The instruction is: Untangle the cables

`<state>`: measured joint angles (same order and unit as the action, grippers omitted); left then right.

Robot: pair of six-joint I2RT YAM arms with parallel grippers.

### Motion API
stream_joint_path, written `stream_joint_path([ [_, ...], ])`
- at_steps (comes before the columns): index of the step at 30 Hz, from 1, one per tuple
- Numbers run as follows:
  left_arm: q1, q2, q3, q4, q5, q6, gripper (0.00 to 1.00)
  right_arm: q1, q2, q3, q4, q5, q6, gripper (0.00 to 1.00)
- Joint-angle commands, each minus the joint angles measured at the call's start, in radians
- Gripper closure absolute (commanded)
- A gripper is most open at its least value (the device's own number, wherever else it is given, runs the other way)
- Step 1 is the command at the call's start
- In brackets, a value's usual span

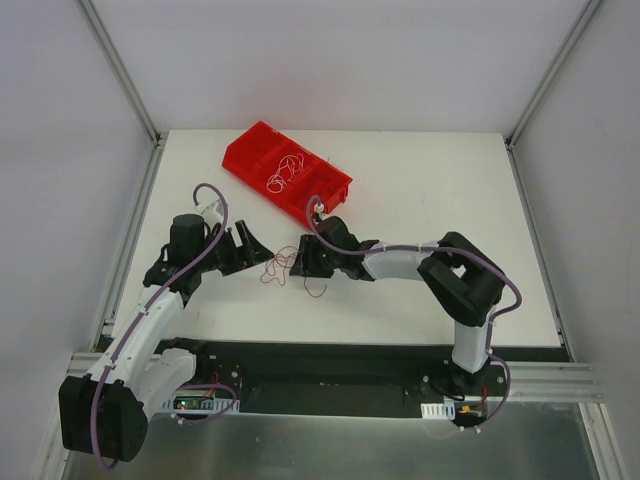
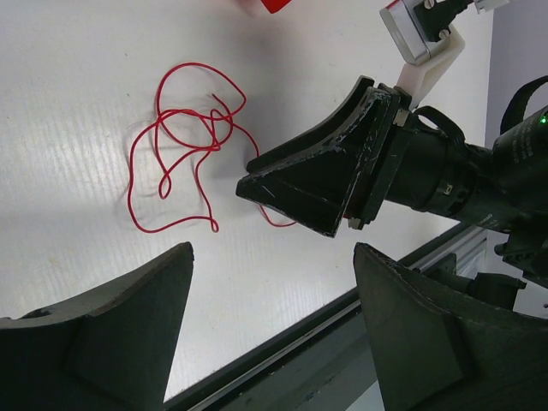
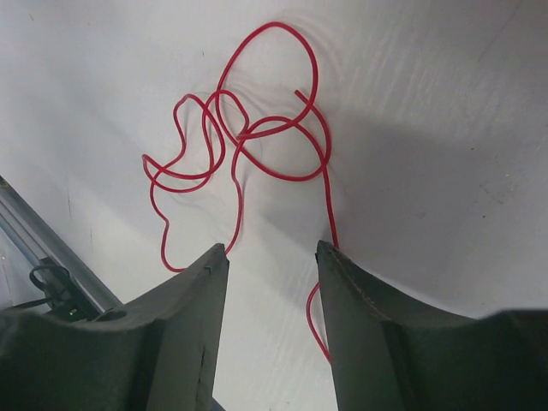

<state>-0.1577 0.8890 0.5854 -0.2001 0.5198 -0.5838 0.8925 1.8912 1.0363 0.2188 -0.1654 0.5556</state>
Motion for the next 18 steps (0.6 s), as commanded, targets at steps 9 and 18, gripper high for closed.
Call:
stream_joint_path([
  [9,-0.005,-0.024,0.025,0.016,0.06,0.025,0.25,-0.059,-0.15,-0.103,0.059,-0.022,-0.21,0.48],
  [18,-0.005,-0.022,0.027,0.022,0.077,0.022,0.25,-0.116,-0.155,-0.145,0.126,-0.094,-0.209,0.47],
])
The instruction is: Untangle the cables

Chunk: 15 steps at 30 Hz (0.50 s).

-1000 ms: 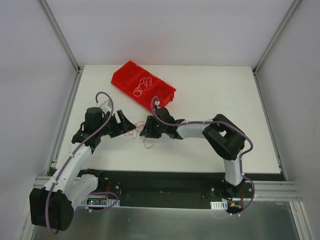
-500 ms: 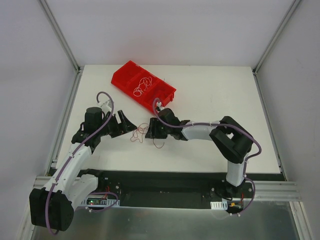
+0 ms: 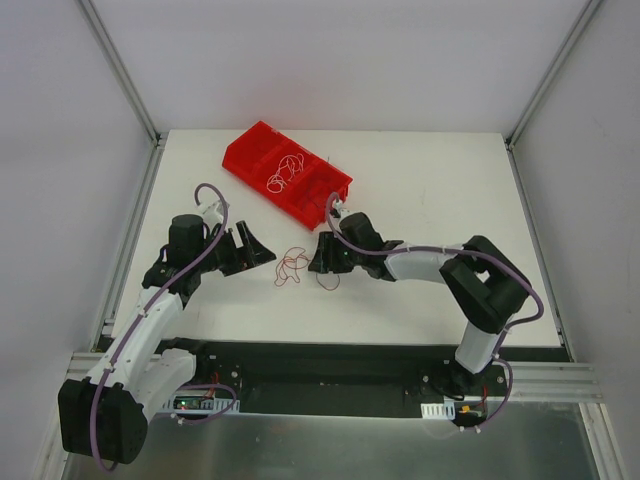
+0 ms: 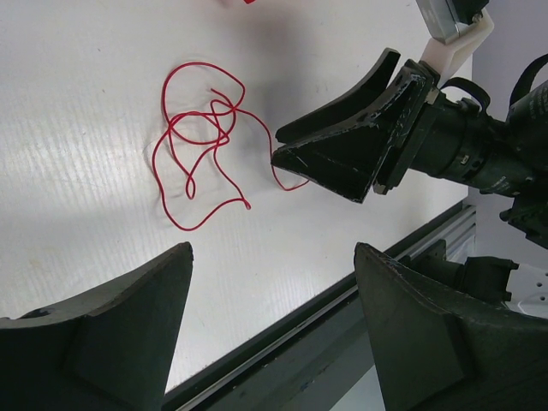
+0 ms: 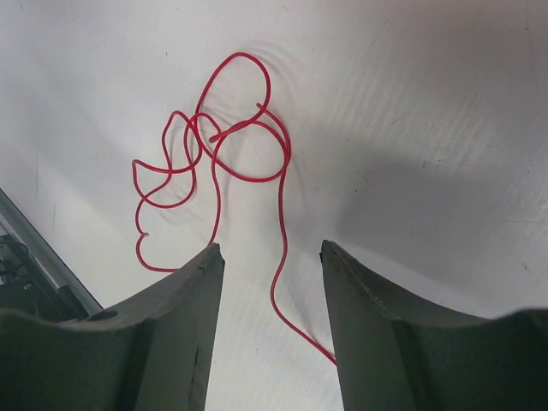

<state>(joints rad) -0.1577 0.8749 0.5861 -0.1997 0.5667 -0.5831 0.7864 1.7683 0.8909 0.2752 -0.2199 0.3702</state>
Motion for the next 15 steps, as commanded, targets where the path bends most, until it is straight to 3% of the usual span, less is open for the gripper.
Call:
stream_joint_path([
  [1,-0.005,-0.01,0.024,0.025,0.03,0.02,0.24,-0.016,-0.021,0.006,0.058,-0.038,-0.017,0.47],
  [8,-0.005,-0.014,0.029,0.023,0.044,0.017,0.24,0.0,0.071,0.043,0.081,-0.055,0.027,0.48],
  [12,-0.005,-0.004,0.038,0.025,0.071,0.02,0.24,0.008,0.094,0.04,0.13,-0.05,0.067,0.55],
  [13,-0.005,0.001,0.037,0.028,0.078,0.023,0.24,0.008,0.098,0.04,0.139,-0.049,0.068,0.58],
  [15,-0.005,0.018,0.034,0.036,0.099,0.022,0.24,0.01,0.092,0.042,0.147,-0.055,0.068,0.76],
])
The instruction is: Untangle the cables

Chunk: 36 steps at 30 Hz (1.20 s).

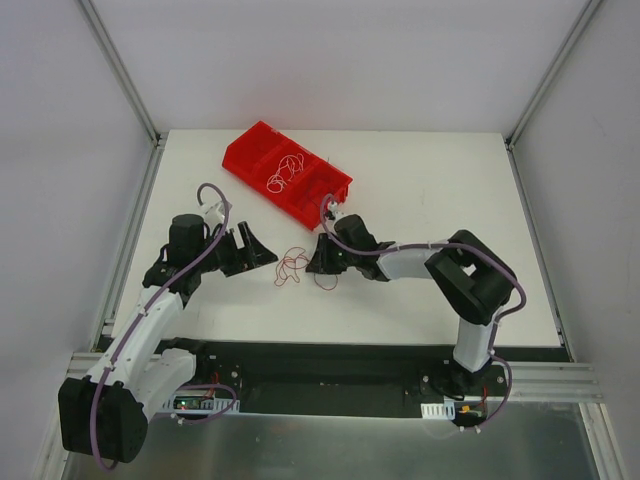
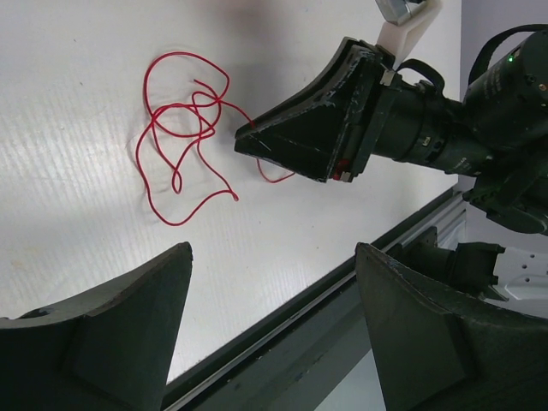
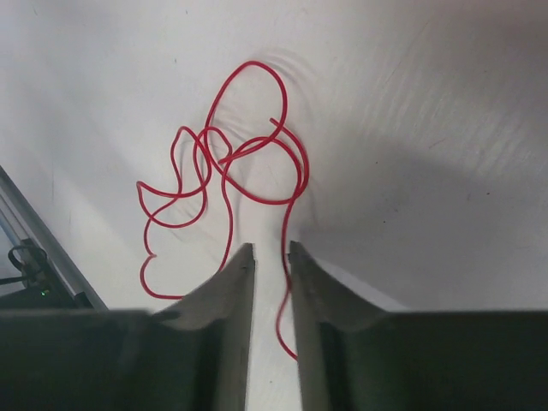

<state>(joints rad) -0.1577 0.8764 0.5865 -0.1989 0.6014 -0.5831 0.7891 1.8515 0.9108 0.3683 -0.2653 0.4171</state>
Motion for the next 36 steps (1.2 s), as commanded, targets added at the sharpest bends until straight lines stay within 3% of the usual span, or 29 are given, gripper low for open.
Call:
stream_joint_path([
  [1,-0.006,0.027,0.035,0.039,0.08,0.023,0.25,0.006,-0.001,0.022,0.052,-0.011,0.02,0.84],
  [3,-0.014,0.055,0.041,0.046,0.11,0.028,0.27,0.002,-0.043,0.005,0.052,-0.006,0.008,1.0],
  [9,-0.158,0.189,0.093,0.047,0.087,0.066,0.32,-0.019,-0.266,-0.058,0.009,-0.064,-0.038,1.0],
  [12,-0.255,0.217,0.119,0.062,-0.01,0.063,0.3,-0.025,-0.389,-0.079,-0.043,-0.066,-0.058,1.0],
  [15,-0.313,0.187,0.136,0.095,-0.104,0.059,0.31,-0.027,-0.489,-0.063,-0.133,-0.08,-0.093,0.99],
  [20,-0.316,0.05,0.089,0.258,-0.16,0.052,0.34,-0.028,-0.618,-0.032,-0.264,-0.098,-0.139,1.0],
  [25,-0.318,0.039,0.096,0.412,-0.048,0.046,0.21,-0.028,-0.721,-0.003,-0.318,-0.118,-0.143,1.0],
  [30,-0.336,0.163,0.099,0.653,0.173,-0.049,0.26,-0.027,-0.796,0.028,-0.325,-0.14,-0.124,1.0],
  [36,-0.446,0.35,0.148,0.791,0.31,-0.104,0.24,-0.027,-0.831,0.078,-0.313,-0.178,-0.106,1.0],
])
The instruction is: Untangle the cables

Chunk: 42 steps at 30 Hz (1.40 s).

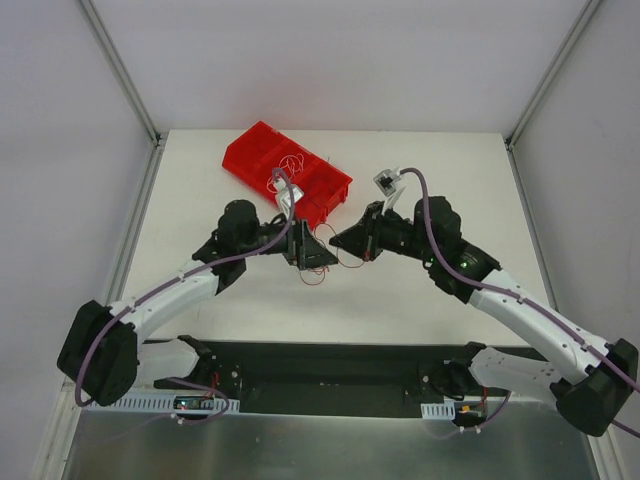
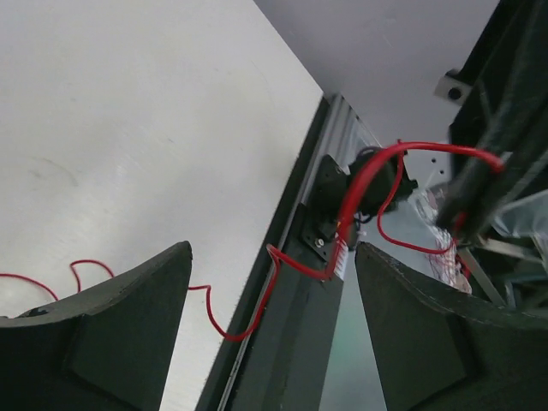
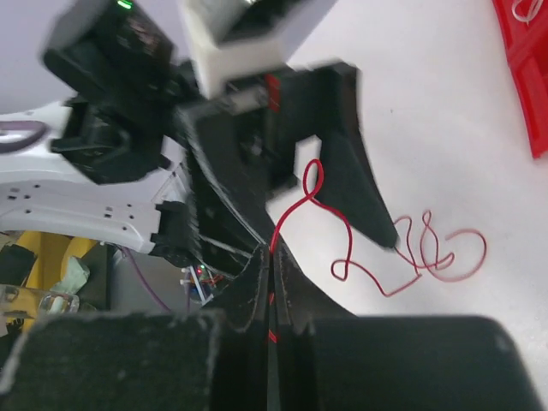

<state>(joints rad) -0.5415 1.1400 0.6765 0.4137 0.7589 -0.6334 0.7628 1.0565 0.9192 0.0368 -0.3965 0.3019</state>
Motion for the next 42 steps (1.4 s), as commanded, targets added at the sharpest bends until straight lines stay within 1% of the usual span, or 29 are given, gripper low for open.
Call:
stream_joint_path([
  [1,-0.075,0.113,0.061,0.177,0.139,-0.058,0.26,0.0,-0.047,0.082,0.017,-0.051,0.009,1.0],
  [4,-0.098,0.15,0.034,0.197,0.093,-0.06,0.41,-0.003,-0.084,0.127,-0.003,-0.039,-0.001,1.0],
  [6,-0.101,0.152,0.0,0.185,0.016,-0.045,0.46,-0.002,-0.121,0.159,-0.027,-0.012,-0.02,1.0],
  [7,-0.101,0.156,0.0,0.134,-0.036,-0.031,0.48,-0.003,-0.136,0.18,-0.032,0.007,-0.03,1.0],
  [8,-0.101,0.167,0.008,0.066,-0.088,-0.01,0.53,-0.005,-0.154,0.2,-0.064,0.028,-0.038,1.0],
  [10,-0.101,0.194,0.038,-0.054,-0.165,0.023,0.58,-0.006,-0.18,0.256,-0.098,0.067,-0.059,1.0],
  [13,-0.097,0.239,0.075,-0.165,-0.265,0.041,0.62,-0.007,-0.22,0.334,-0.139,0.108,-0.093,1.0],
  [16,-0.089,0.268,0.106,-0.254,-0.329,0.046,0.65,-0.005,-0.254,0.41,-0.182,0.188,-0.141,1.0],
  [19,-0.071,0.265,0.086,-0.271,-0.369,0.047,0.67,-0.007,-0.286,0.467,-0.222,0.255,-0.197,0.99],
  [21,-0.051,0.261,0.074,-0.28,-0.386,0.044,0.71,-0.007,-0.306,0.48,-0.227,0.298,-0.224,1.0],
  [23,-0.014,0.245,0.057,-0.292,-0.374,0.028,0.74,-0.007,-0.32,0.483,-0.233,0.332,-0.25,1.0],
  [25,0.017,0.218,0.034,-0.296,-0.36,0.021,0.75,-0.007,-0.322,0.481,-0.25,0.35,-0.267,1.0],
  [29,0.038,0.14,0.009,-0.294,-0.313,0.037,0.7,-0.005,-0.314,0.44,-0.262,0.347,-0.261,1.0],
  [32,0.038,0.06,0.005,-0.3,-0.264,0.04,0.62,-0.005,-0.313,0.368,-0.261,0.337,-0.248,1.0],
  [35,0.038,-0.02,0.006,-0.32,-0.26,0.054,0.56,-0.007,-0.309,0.282,-0.27,0.311,-0.247,1.0],
  [37,0.038,-0.06,0.02,-0.357,-0.274,0.066,0.5,-0.007,-0.314,0.213,-0.27,0.309,-0.227,1.0],
  [40,0.038,-0.094,0.044,-0.407,-0.283,0.086,0.36,-0.007,-0.325,0.115,-0.261,0.269,-0.187,1.0],
  [42,0.038,-0.1,0.06,-0.436,-0.29,0.101,0.31,-0.007,-0.32,0.045,-0.238,0.227,-0.158,1.0],
])
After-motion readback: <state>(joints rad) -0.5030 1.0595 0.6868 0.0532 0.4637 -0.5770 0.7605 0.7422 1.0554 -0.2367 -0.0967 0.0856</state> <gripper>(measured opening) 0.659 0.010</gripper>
